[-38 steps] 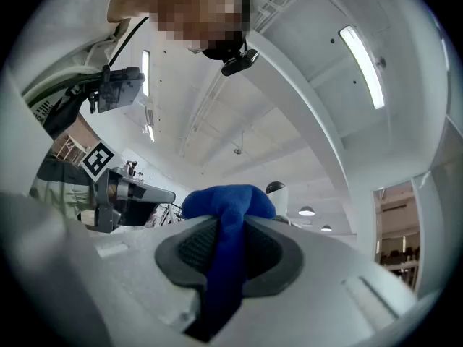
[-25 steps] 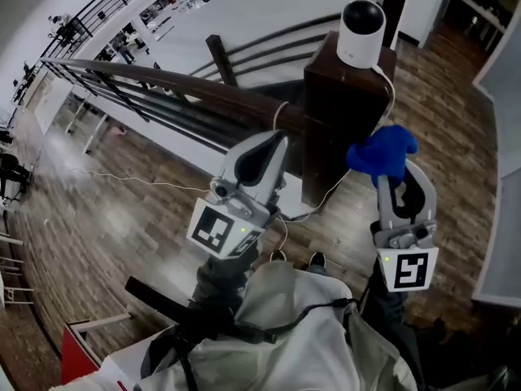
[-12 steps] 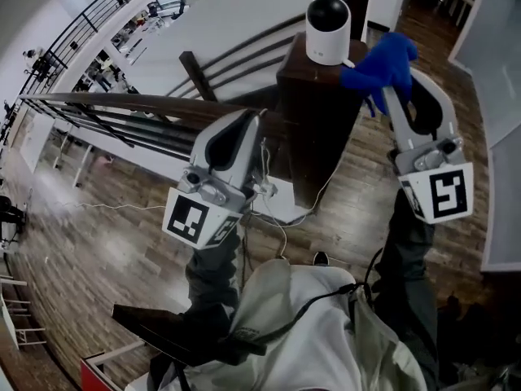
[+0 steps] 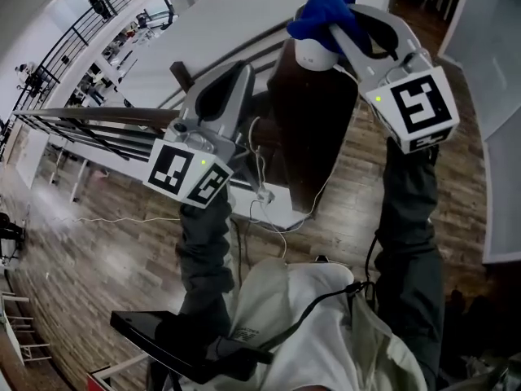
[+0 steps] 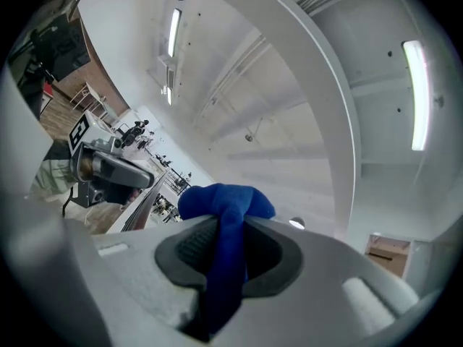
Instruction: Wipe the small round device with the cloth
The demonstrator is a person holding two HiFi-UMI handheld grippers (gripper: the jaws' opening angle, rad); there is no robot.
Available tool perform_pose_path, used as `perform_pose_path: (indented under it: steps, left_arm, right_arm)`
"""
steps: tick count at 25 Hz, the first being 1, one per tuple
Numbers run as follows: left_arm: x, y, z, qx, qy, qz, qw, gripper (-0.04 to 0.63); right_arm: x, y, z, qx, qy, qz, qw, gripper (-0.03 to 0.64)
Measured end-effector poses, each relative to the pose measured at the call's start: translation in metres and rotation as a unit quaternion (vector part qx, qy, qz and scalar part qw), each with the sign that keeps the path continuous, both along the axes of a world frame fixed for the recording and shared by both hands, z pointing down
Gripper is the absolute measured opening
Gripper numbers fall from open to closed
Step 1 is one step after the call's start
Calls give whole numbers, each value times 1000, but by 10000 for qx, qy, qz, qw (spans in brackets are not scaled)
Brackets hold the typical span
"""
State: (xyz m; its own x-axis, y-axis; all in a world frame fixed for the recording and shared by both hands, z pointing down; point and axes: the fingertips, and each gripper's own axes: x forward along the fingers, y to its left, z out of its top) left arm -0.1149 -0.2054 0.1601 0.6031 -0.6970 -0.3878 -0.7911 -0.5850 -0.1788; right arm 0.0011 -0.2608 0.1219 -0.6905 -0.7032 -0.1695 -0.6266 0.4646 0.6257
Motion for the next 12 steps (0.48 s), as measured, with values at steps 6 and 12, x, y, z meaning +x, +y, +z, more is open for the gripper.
perform_pose_path:
  steps: [6, 12]
  left_arm:
    - [16, -28, -6, -58, -80, 165, 9998, 0]
    - [26, -55, 0, -213, -64, 251, 9994, 0]
  right_arm:
    - [-1, 7, 33, -117, 138, 40, 9998, 75]
    - [2, 12, 75, -497, 540, 21, 9973, 75]
